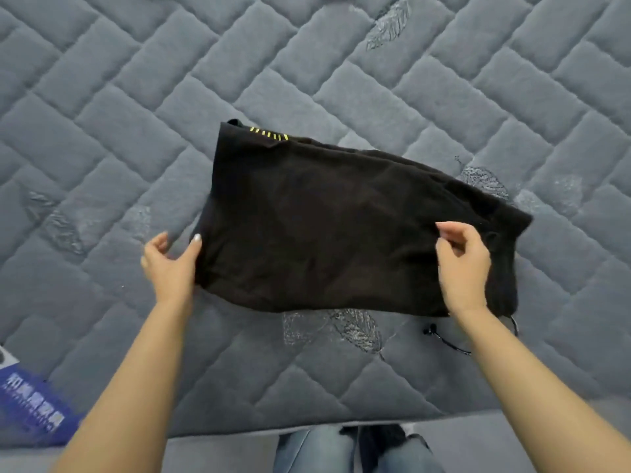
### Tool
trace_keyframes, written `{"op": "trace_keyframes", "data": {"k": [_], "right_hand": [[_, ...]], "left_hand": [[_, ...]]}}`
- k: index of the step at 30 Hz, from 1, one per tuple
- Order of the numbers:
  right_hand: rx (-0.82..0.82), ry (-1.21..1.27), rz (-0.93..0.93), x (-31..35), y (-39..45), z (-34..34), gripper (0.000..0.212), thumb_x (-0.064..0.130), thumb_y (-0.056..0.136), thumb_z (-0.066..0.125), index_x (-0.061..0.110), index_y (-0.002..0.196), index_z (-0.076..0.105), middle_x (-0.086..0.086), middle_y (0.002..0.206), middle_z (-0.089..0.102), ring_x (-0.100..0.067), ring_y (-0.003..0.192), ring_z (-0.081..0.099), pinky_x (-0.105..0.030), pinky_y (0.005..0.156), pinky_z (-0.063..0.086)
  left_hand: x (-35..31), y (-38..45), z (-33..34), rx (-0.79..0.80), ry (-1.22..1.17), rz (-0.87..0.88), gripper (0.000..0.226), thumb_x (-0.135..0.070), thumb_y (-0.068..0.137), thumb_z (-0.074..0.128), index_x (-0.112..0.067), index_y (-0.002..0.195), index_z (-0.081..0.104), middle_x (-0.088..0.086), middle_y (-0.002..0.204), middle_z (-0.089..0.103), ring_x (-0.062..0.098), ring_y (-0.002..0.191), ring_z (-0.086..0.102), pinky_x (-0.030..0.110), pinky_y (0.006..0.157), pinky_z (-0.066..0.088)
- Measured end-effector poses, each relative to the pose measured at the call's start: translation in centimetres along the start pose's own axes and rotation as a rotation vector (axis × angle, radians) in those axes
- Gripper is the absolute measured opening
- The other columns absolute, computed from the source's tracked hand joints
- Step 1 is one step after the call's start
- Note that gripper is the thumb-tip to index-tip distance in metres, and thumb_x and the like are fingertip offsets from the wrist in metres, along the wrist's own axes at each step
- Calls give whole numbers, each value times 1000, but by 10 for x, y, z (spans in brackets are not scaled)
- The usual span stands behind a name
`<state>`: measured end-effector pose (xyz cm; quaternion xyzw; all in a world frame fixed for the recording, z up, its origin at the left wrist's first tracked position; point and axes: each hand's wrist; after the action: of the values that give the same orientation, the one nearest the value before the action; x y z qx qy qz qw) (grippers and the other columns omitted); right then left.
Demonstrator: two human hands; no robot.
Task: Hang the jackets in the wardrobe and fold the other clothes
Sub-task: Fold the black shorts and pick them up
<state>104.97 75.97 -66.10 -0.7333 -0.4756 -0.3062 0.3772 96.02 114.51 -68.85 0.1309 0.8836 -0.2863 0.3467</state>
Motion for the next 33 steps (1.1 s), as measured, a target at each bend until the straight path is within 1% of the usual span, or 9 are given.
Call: {"op": "trace_keyframes", "data": {"k": [3,7,15,19,22,24,27,31,33], "right_hand": [[341,-286,-302,11,-12,35,25,-4,85,60,9,105,67,-5,116,64,-20,111,56,-25,98,41],[584,-486,-455,29,-10,80,26,4,89,62,9,114,67,-6,132,57,-24,126,46,-32,108,34],[567,-531,-712,98,46,178,36,19,95,57,11,130,58,-6,139,51,-24,131,43,-38,110,34],[672,-427,-592,128,70,234,41,34,94,60,16,131,55,-2,117,60,-21,114,51,-38,103,39],[651,-428,-565,135,78,265,29,36,92,63,13,110,64,6,82,53,-19,92,53,-37,91,42],[575,-305,-583,136,83,269,20,30,93,62,11,88,62,12,70,43,-12,78,47,-29,80,41],[418,-121,-622,148,89,263,13,25,92,59,19,82,54,14,72,42,1,68,42,-11,68,33],[554,-361,-568,152,94,284,15,27,91,63,11,91,64,-1,84,55,-11,80,50,-31,85,46],[653,-549,-494,145,90,293,11,26,92,63,15,91,61,-1,87,55,-17,87,52,-40,94,45]], "left_hand": [[24,2,-4,306,-148,-201,60,-34,87,73,-12,136,47,9,136,55,19,120,57,32,102,46],[19,7,8,436,-314,-183,48,-32,85,75,-20,127,56,0,123,68,16,113,65,37,98,52],[15,0,-1,442,-476,-210,20,-23,83,76,-13,101,75,9,104,75,21,96,71,28,77,58],[22,0,-14,475,-426,-251,23,-34,75,78,-13,84,76,12,93,75,22,85,68,32,75,55],[28,2,-21,552,-453,-244,42,-43,75,78,-4,90,73,17,95,70,25,87,64,30,73,51],[33,7,-30,476,-468,-188,41,-44,80,73,-5,92,67,15,90,60,23,83,55,31,68,44],[46,15,-50,276,-437,-60,27,-32,87,68,-19,64,68,0,69,57,9,67,51,20,60,46],[66,13,-51,270,-189,-71,39,-24,96,62,7,72,61,9,69,52,15,71,47,34,72,43],[68,9,-46,210,-187,-147,27,-25,97,59,-4,81,61,11,75,60,17,70,56,37,78,49]]}}
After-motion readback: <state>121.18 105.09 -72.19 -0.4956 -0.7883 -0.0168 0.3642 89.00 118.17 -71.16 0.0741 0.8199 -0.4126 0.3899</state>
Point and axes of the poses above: each hand's wrist, its own y-axis towards the middle knuckle, its own z-axis out of the palm, x = y × z
